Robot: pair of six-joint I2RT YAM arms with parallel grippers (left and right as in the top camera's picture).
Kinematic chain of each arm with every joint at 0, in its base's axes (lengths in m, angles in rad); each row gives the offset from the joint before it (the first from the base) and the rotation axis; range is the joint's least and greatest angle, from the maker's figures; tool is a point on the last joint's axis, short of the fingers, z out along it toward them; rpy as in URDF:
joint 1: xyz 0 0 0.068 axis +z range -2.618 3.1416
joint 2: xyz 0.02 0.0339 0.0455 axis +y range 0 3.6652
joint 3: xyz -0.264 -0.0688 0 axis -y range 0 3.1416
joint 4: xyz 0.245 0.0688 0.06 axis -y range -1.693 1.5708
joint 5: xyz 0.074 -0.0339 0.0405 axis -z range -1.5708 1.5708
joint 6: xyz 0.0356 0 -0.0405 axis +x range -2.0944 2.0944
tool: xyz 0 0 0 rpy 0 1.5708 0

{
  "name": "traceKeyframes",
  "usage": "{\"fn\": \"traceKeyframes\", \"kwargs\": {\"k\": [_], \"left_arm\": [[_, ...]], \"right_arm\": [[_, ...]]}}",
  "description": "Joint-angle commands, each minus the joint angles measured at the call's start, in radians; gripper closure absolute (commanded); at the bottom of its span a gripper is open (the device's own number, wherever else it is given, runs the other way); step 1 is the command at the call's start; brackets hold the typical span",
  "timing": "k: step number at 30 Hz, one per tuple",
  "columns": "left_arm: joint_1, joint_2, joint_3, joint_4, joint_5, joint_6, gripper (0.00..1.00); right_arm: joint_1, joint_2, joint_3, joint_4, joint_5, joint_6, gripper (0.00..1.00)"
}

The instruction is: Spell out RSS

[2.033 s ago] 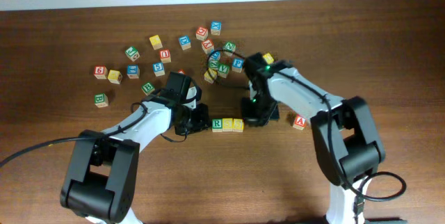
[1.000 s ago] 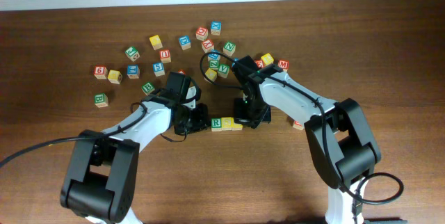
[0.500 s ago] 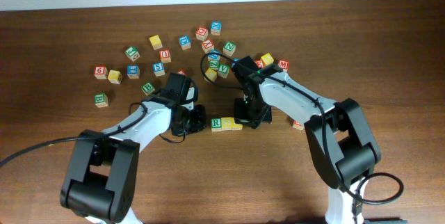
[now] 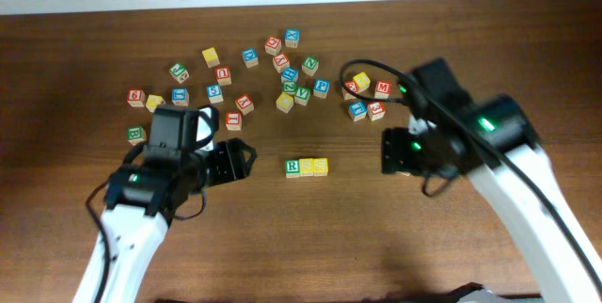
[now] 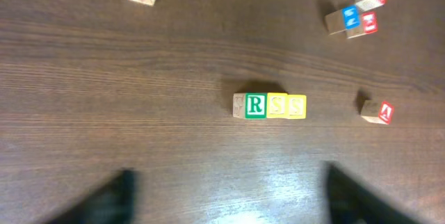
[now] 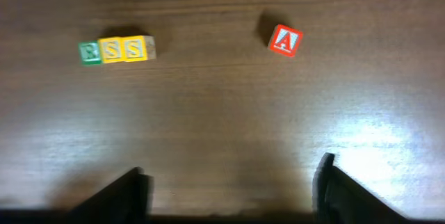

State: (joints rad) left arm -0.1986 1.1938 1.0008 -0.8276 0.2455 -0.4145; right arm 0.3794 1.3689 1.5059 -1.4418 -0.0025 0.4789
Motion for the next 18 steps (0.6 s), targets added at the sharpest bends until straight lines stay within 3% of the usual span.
{"fn": "traceKeyframes", "kwargs": {"k": [1,6,8,13,18], "left_arm": [[0.003,-0.05,0.01,-0.022,-0.033,0.005,0.01],[0.003,-0.048,0.01,-0.023,-0.033,0.005,0.01],[0.003,-0.048,0.01,-0.023,-0.033,0.005,0.01],[0.003,-0.048,0.01,-0.023,-0.033,0.005,0.0],[0.003,-0.048,0.01,-0.023,-0.033,0.005,0.01]], "right_arm": [[0.001,-0.161,-0.086,-0.006,0.014,0.038,0.0],[0.001,-0.307,-0.265,-0.025,-0.025,0.054,0.02],[0.001,-0.347,-0.272,-0.023,-0.011,0.054,0.02],[0.001,-0.634,-0.272,-0.026,-0.004,0.054,0.02],[0.001,-0.708,-0.272,-0.026,-0.004,0.053,0.02]]}}
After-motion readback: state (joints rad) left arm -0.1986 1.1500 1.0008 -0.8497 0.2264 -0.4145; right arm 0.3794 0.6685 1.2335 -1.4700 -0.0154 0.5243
